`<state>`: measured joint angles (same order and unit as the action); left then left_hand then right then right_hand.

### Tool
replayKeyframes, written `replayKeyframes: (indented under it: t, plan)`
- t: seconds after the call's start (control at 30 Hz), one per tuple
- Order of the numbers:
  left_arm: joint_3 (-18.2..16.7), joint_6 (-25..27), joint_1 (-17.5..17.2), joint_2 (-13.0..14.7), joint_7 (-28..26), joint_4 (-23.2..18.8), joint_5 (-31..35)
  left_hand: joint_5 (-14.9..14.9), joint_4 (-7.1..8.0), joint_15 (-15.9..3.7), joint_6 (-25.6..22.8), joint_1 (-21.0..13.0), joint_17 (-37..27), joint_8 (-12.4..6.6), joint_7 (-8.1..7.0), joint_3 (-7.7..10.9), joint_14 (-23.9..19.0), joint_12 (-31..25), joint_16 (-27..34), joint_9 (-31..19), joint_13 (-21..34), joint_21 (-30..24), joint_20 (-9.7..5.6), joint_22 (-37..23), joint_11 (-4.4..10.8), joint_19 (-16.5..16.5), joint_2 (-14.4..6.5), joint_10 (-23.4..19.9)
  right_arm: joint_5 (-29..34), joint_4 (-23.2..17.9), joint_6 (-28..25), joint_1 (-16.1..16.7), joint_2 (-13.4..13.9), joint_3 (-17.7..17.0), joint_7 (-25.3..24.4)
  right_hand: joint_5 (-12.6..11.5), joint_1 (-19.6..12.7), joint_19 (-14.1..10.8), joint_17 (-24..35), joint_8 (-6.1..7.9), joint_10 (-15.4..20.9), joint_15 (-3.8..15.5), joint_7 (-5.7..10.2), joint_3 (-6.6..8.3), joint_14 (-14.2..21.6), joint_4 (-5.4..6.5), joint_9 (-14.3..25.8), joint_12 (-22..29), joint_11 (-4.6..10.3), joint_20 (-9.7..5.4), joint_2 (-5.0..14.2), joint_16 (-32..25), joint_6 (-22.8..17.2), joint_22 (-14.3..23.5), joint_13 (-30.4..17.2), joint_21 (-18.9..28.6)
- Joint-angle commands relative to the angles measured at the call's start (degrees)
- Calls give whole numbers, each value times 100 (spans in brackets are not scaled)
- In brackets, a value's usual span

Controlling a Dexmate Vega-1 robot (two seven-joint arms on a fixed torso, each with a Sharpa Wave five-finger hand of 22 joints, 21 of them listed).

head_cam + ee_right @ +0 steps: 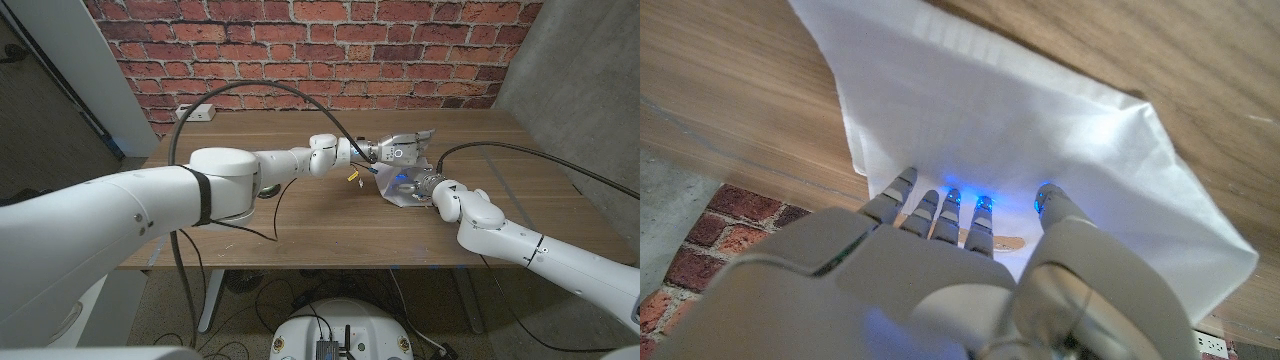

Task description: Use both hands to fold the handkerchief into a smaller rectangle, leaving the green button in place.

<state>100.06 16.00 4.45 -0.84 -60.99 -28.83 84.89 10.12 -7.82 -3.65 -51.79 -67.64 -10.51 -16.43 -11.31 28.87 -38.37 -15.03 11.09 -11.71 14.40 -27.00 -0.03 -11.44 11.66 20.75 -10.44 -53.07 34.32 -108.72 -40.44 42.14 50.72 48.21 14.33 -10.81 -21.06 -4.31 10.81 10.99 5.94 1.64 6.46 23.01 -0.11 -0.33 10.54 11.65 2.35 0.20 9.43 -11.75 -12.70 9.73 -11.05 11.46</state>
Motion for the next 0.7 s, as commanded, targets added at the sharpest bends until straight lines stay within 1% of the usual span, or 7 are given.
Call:
replayKeyframes:
  t: [0.03, 0.1, 0.23, 0.3, 0.43, 0.53, 0.7]
  plan:
    - [266, 320, -87, -327, -301, 360, -466, -12, 71, -971, 292, 222, -10, 177, -31, -37, 103, 164, -47, 10, -38, -65, -4, 9, -14, -20, 53, 277, -1, 37, 1, -31, -19, 2, 29, 11, -37, -74, 8, 25, 37, 275, -44, -10, 17, -37, 29, -10, -10, 2, 13, -1, -106, 12, -11, -19]
    - [192, 430, -112, -223, -301, 133, -455, -14, 154, -966, 405, 389, 9, 255, -50, -30, 181, 224, -73, 14, -54, -73, -6, 16, -4, -28, 53, 385, 11, 39, 9, -42, -17, 12, 36, 12, -36, -74, 8, 24, 37, 272, -43, -12, 17, -38, 29, -11, -6, 2, 14, -1, -107, 12, -11, -20]
    - [-58, 690, -231, -25, -301, -277, -358, -5, 211, -944, 626, 596, 23, 391, -79, 9, 266, 337, -82, 26, -93, -80, -6, 26, -7, -44, 90, 653, 31, 47, 1, -75, -22, 30, 80, 12, -35, -81, 9, 23, 32, 276, -45, -14, 17, -40, 29, -13, -4, -2, 15, -2, -109, 12, -11, -18]
    - [-177, 824, -303, 17, -301, -367, -280, 8, 217, -917, 952, 798, 31, 534, -99, 62, 388, 399, -91, 41, -130, -82, 7, 32, -2, -75, 140, 952, 48, 57, -7, -98, -30, 44, 104, 12, -35, -85, 10, 23, 30, 273, -44, -15, 17, -41, 29, -14, -6, -5, 15, -2, -109, 12, -11, -17]
    - [-380, 1090, -441, 26, -301, -410, -167, 13, 221, -896, 1136, 950, 35, 579, -116, 84, 473, 421, -94, 51, -154, -75, 14, 36, -4, -107, 191, 1158, 44, 99, 26, -144, -55, 58, 141, 12, -34, -88, 10, 22, 34, 276, -47, -17, 15, -43, 30, -14, 1, -3, 16, -2, -110, 12, -11, -17]
    - [-436, 1341, -515, -53, -301, -310, -169, 27, 279, -878, 1400, 1297, 32, 599, -127, 26, 609, 429, -90, 59, -182, -63, 4, 41, -7, -143, 326, 1450, 50, 124, 72, -168, -67, 70, 146, 12, -34, -90, 11, 21, 34, 274, -41, -18, 16, -45, 30, -14, -5, -8, 17, -3, -112, 12, -11, -17]
    - [-531, 1686, -614, -46, -301, -367, -219, 52, 324, -863, 1572, 1570, 31, 594, -133, -15, 720, 407, -88, 65, -195, -39, 41, 44, 1, -199, 402, 1589, 53, 141, 77, -185, -77, 78, 177, 12, -31, -93, 12, 19, 37, 276, -48, -22, 18, -47, 30, -14, 0, -7, 18, -4, -111, 12, -11, -18]
